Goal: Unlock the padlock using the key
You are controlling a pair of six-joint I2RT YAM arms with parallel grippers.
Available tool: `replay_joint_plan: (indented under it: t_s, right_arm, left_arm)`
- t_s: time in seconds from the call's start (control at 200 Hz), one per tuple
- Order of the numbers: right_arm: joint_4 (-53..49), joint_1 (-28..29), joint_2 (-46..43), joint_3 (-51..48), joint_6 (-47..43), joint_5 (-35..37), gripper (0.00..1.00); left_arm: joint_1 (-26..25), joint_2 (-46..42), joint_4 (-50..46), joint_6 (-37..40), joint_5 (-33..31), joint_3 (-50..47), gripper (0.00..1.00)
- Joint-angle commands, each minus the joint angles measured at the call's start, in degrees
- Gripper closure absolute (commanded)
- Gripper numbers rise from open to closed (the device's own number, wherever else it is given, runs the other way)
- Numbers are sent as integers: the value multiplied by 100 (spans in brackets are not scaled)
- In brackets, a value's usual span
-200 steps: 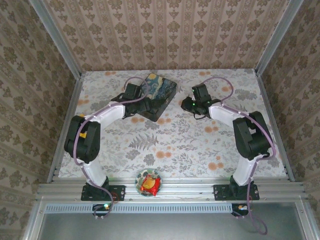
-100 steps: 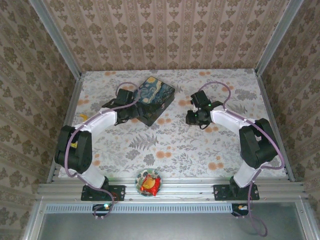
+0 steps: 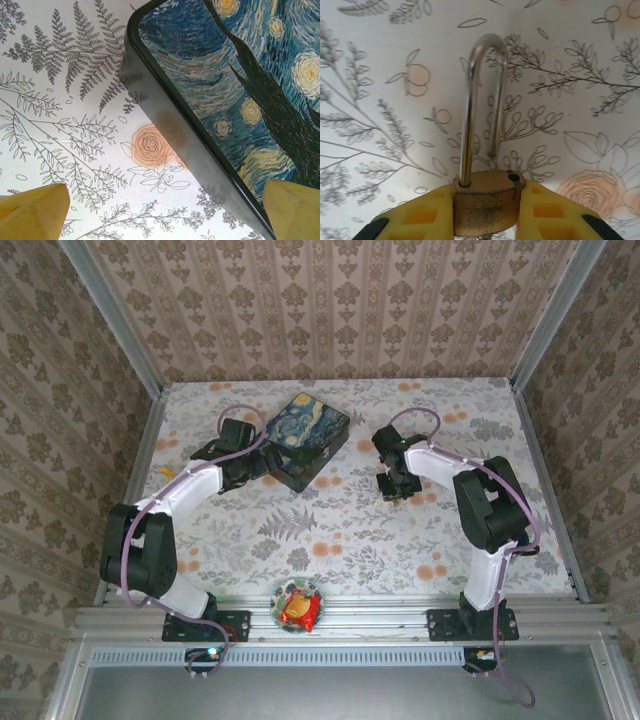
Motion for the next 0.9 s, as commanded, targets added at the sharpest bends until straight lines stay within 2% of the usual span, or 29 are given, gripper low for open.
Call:
replay_joint_plan:
  t_s: [0.0,0.055,0.24,0.32,0.54,0.675,0.895]
  right_arm:
    - [-427,22,191,261,-239,505,87]
    - [-441,22,268,307,-256,517,81]
    - [-469,6,459,406,-240,488,54]
    - [-480,7,404,406,-246,476,49]
    - [-599,-5,-197,547,-273,412,43]
    - [-524,-121,-519,983,-360,37,41]
    - [263,-324,-153,1954,-451,-756,42]
  left_arm:
    - [41,-144,-24,-100,133,-29,0]
    - [41,-125,-15,-109,151,-21,0]
    - [63,-106,-16,-127,204,4,0]
    - [87,-115,-26,-124,227,32,0]
    - [189,-145,65,-193,390,83,0]
    - [263,-135,195,-274,484,91,0]
    - [301,-35,340,-389,553,137,2]
